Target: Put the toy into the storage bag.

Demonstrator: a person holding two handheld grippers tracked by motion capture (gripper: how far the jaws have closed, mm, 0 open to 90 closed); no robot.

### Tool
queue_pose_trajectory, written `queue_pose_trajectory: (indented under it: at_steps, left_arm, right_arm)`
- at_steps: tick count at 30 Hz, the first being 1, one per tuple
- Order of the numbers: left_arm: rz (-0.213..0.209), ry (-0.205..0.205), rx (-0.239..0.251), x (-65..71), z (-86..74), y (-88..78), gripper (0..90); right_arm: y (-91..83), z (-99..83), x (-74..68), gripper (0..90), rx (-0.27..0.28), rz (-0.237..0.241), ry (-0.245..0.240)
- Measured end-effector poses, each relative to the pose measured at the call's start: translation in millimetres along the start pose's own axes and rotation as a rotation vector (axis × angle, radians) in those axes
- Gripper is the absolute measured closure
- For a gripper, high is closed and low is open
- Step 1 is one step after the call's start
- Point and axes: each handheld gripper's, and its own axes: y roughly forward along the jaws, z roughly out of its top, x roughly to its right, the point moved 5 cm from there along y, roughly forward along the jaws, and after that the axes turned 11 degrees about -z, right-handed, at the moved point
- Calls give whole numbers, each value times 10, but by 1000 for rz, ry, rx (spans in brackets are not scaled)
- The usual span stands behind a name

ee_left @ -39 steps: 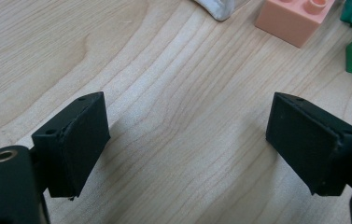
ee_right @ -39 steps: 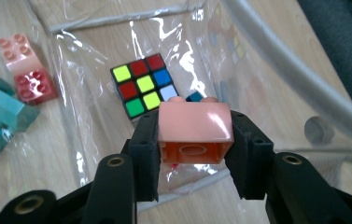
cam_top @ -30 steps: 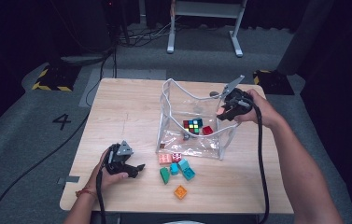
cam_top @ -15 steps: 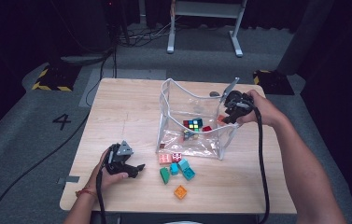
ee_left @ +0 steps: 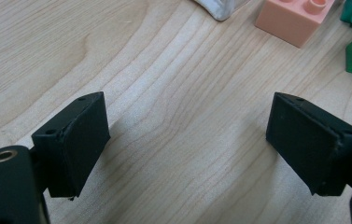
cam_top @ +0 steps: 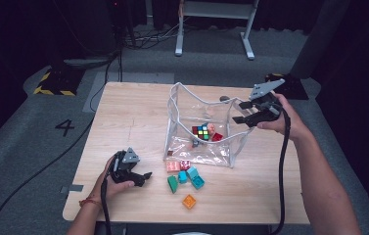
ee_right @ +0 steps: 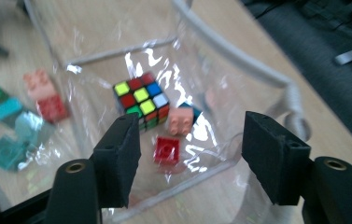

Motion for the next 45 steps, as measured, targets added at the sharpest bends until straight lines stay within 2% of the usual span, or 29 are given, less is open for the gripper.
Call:
queue_pose_trajectory:
  at_steps: [4, 6, 9, 16, 19, 22, 24, 28, 31, 34, 38, 40, 45]
  left_arm:
    - [0, 0, 0, 0, 0, 0, 134]
    - [0, 0, 0, 0, 0, 0, 134]
    - [0, 0, 0, 0, 0, 0, 134]
    - [0, 0, 0, 0, 0, 0, 134]
    - [0, 0, 0, 0, 0, 0, 134]
    - [0, 0, -1, 0, 0, 0, 135]
    - [0, 0, 0, 0, 0, 0, 134]
    - [0, 0, 0, 0, 0, 0, 134]
    - [0, 0, -1, 0, 0, 0, 134]
    - [1, 0, 0, 0, 0, 0, 134]
    - [1, 0, 0, 0, 0, 0, 134]
    - [0, 1, 0, 0, 0, 0, 135]
    - [1, 0, -1, 0, 0, 0, 135]
  right_arm:
    - [-207, -10, 54, 309, 93, -59, 100]
    - [-282, -24, 77, 297, 130, -80, 112]
    - [-409, -77, 114, 289, 178, -104, 167]
    - [-603, -244, 102, 267, 232, -144, 190]
    - [-687, -333, 80, 243, 252, -178, 200]
    - [-765, -425, 42, 228, 275, -186, 211]
    - [-796, -482, 14, 225, 275, -202, 210]
    - [-831, -629, -73, 224, 295, -204, 218]
    - [-812, -757, -156, 224, 289, -203, 233]
    - [-769, -877, -257, 233, 287, -187, 240]
    - [-674, -1025, -400, 234, 255, -182, 221]
    - [-626, -1083, -476, 235, 242, -161, 230]
    - [-527, -1192, -651, 236, 228, -137, 215]
